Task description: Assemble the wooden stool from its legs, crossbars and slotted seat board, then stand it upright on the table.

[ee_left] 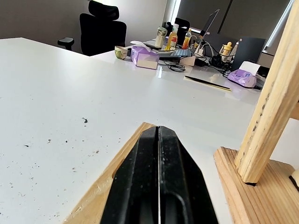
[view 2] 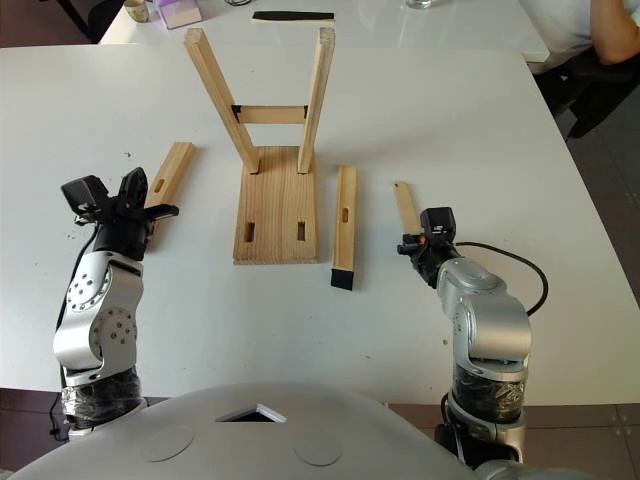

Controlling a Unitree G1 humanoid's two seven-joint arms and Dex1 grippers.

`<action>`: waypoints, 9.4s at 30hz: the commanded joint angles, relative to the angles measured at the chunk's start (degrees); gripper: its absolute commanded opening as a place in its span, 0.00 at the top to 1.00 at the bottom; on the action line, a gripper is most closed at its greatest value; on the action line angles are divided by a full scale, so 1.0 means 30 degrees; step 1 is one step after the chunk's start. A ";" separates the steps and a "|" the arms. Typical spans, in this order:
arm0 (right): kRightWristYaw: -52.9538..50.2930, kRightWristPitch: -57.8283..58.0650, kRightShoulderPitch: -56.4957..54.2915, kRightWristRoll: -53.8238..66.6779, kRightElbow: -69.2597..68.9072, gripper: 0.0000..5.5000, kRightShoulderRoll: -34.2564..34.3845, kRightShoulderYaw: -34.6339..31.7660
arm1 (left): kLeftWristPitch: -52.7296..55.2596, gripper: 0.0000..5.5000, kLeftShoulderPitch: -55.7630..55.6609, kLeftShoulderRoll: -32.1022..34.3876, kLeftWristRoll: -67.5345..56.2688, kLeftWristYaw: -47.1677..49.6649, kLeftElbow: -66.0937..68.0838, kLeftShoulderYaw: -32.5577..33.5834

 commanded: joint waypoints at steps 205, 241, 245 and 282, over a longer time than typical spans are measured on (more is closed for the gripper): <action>1.3298 -1.6032 -0.9679 0.7520 1.2302 0.60 -0.4328 0.3194 | -0.8656 0.76 -1.2946 1.3084 0.2272 -2.5238 2.0069 -0.4116; 1.1823 -1.5382 -0.7600 0.7748 1.0436 0.60 -0.3353 0.3202 | -0.7482 0.76 -1.1452 1.3047 0.3217 -2.7916 2.1694 -0.7395; 1.1656 -1.5285 -0.7721 0.7794 1.0353 0.60 -0.3201 0.3173 | -0.7942 0.76 -1.0711 1.2828 0.3324 -2.7572 2.1761 -0.7704; 1.0748 -1.4131 -0.6829 0.8384 0.9838 0.60 -0.4149 0.1490 | 0.0847 0.59 0.2192 0.7822 -0.6431 -1.0265 -0.2683 0.5176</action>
